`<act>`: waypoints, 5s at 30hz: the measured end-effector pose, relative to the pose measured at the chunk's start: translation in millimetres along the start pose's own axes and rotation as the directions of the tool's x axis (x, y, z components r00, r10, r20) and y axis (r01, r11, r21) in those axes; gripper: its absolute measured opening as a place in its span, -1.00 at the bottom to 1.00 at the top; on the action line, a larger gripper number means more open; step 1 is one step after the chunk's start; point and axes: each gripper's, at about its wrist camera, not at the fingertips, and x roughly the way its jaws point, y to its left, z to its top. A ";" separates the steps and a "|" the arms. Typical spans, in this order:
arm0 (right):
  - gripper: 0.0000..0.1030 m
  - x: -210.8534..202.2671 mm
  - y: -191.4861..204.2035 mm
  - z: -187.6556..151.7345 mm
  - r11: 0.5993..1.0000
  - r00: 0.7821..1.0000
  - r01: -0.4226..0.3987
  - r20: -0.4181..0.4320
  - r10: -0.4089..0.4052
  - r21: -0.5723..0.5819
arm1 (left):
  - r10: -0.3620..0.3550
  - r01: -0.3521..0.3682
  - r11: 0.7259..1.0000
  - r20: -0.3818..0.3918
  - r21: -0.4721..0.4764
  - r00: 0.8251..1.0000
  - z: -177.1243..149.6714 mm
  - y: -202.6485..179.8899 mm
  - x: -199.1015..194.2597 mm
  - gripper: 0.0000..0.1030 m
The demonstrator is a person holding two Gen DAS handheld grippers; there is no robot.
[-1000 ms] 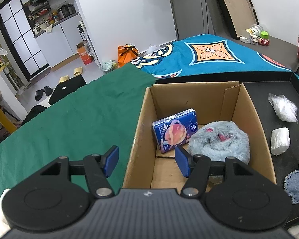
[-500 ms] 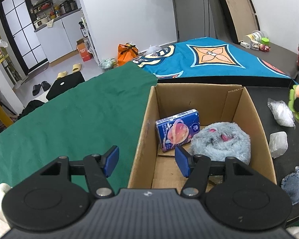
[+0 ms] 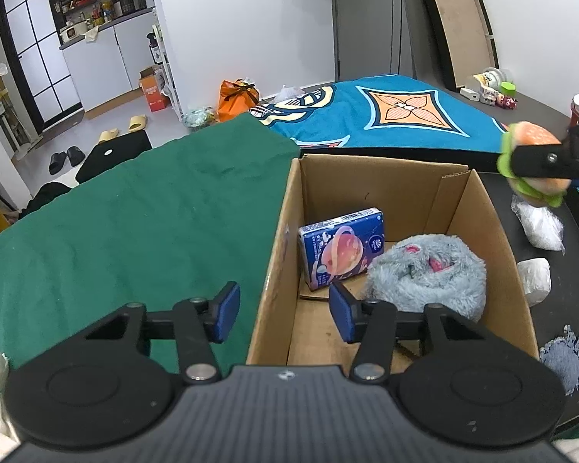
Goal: Organize soft objects
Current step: 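Lift the burger plush with the right tool and drop it into the box, then reach the right tool to the black stitched plush and close on it, then carry the black stitched plush over the box and release it inside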
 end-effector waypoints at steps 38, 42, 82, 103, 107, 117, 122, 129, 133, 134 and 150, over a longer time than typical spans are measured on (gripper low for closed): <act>0.23 -11.8 -21.0 -31.1 0.995 0.996 0.054 -0.074 -0.048 0.085 | 0.004 -0.004 1.000 0.028 0.003 1.000 -2.1 3.9 -8.0 -0.70; 0.23 -20.2 -32.1 -37.7 0.993 0.995 0.071 -0.080 -0.063 0.099 | 0.010 -0.011 1.000 0.028 0.016 1.000 -0.8 1.3 -10.6 -0.69; 0.21 -53.3 -127.5 -120.6 0.954 0.955 0.251 -0.204 -0.216 0.164 | 0.069 -0.071 0.990 0.018 0.119 0.997 -3.7 -32.2 -14.5 0.12; -0.62 -36.9 -120.4 -126.7 0.964 0.935 0.266 -0.252 -0.251 0.025 | 0.094 -0.093 0.990 -0.002 0.108 0.996 0.0 -37.3 -7.6 0.17; -0.65 -39.7 -121.2 -123.7 0.966 0.939 0.257 -0.247 -0.241 0.035 | 0.094 -0.093 0.990 0.001 0.110 0.996 0.0 -38.4 -9.2 0.17; -0.65 -51.2 -110.1 -105.7 0.970 0.954 0.238 -0.195 -0.226 0.040 | 0.087 -0.088 0.990 0.015 0.114 0.996 -0.6 -37.7 -15.1 0.17; -0.65 -52.8 -104.7 -94.0 0.973 0.961 0.227 -0.170 -0.217 0.040 | 0.081 -0.082 0.991 0.014 0.105 0.997 -1.4 -33.5 -17.1 0.17; -0.65 -55.3 -96.9 -78.4 0.977 0.971 0.208 -0.135 -0.200 0.048 | 0.056 -0.057 0.995 0.007 0.077 0.998 -0.7 -25.6 -18.5 0.17; -0.65 -56.5 -88.3 -68.5 0.982 0.978 0.184 -0.110 -0.178 0.050 | 0.049 -0.049 0.997 0.009 0.066 0.999 -0.2 -22.4 -20.0 0.17; -0.65 -56.3 -85.2 -66.0 0.983 0.980 0.177 -0.105 -0.172 0.047 | 0.047 -0.047 0.997 0.011 0.062 0.999 -0.1 -21.2 -20.5 0.17; -0.64 -41.2 -34.3 -36.6 0.997 0.997 0.069 -0.033 -0.068 0.023 | 0.021 -0.021 1.000 0.021 0.022 1.000 -8.2 -5.3 -19.0 0.11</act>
